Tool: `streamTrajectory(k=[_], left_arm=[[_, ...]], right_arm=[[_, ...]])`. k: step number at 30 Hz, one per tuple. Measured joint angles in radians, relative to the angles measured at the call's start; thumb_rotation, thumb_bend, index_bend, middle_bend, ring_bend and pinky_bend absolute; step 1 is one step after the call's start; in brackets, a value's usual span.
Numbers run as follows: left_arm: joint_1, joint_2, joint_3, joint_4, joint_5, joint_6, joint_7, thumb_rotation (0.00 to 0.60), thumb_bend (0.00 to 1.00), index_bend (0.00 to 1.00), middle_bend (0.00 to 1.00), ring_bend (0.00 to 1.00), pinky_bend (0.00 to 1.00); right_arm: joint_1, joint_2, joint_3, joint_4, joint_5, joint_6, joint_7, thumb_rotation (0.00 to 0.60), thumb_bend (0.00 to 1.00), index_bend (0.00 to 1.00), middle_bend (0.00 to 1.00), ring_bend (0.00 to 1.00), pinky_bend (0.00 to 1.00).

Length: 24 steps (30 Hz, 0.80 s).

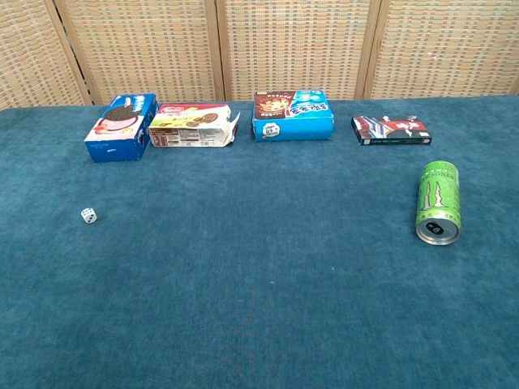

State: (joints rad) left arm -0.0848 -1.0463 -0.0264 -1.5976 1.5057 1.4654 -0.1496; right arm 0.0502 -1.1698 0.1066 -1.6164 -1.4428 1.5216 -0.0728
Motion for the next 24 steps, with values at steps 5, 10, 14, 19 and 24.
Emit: streamTrajectory(k=[5, 10, 14, 19, 24], left_arm=[[-0.004, -0.001, 0.0, 0.001, -0.007, -0.012, 0.004, 0.6, 0.03, 0.0, 0.0, 0.0, 0.0], [-0.01, -0.005, -0.001, 0.002, -0.014, -0.027, 0.017, 0.6, 0.07, 0.0, 0.0, 0.0, 0.0], [-0.026, -0.008, -0.004, 0.001, -0.025, -0.06, 0.025, 0.6, 0.16, 0.0, 0.0, 0.0, 0.0], [-0.087, -0.016, -0.018, 0.006, -0.045, -0.165, 0.033, 0.6, 0.29, 0.15, 0.0, 0.0, 0.0], [-0.197, -0.06, -0.046, 0.056, -0.065, -0.319, 0.043, 0.6, 0.38, 0.28, 0.0, 0.0, 0.0]], right_arm=[[-0.001, 0.001, 0.0, -0.001, 0.001, 0.0, 0.0, 0.6, 0.0, 0.1, 0.0, 0.0, 0.0], [-0.002, 0.001, 0.0, -0.003, 0.001, 0.002, 0.002, 0.6, 0.0, 0.1, 0.0, 0.0, 0.0], [-0.001, 0.001, 0.001, -0.003, 0.003, -0.002, 0.004, 0.6, 0.0, 0.1, 0.0, 0.0, 0.0], [0.003, 0.001, 0.002, -0.004, 0.005, -0.009, 0.005, 0.6, 0.0, 0.1, 0.0, 0.0, 0.0], [0.005, 0.003, 0.002, -0.005, 0.01, -0.016, 0.011, 0.6, 0.0, 0.1, 0.0, 0.0, 0.0]])
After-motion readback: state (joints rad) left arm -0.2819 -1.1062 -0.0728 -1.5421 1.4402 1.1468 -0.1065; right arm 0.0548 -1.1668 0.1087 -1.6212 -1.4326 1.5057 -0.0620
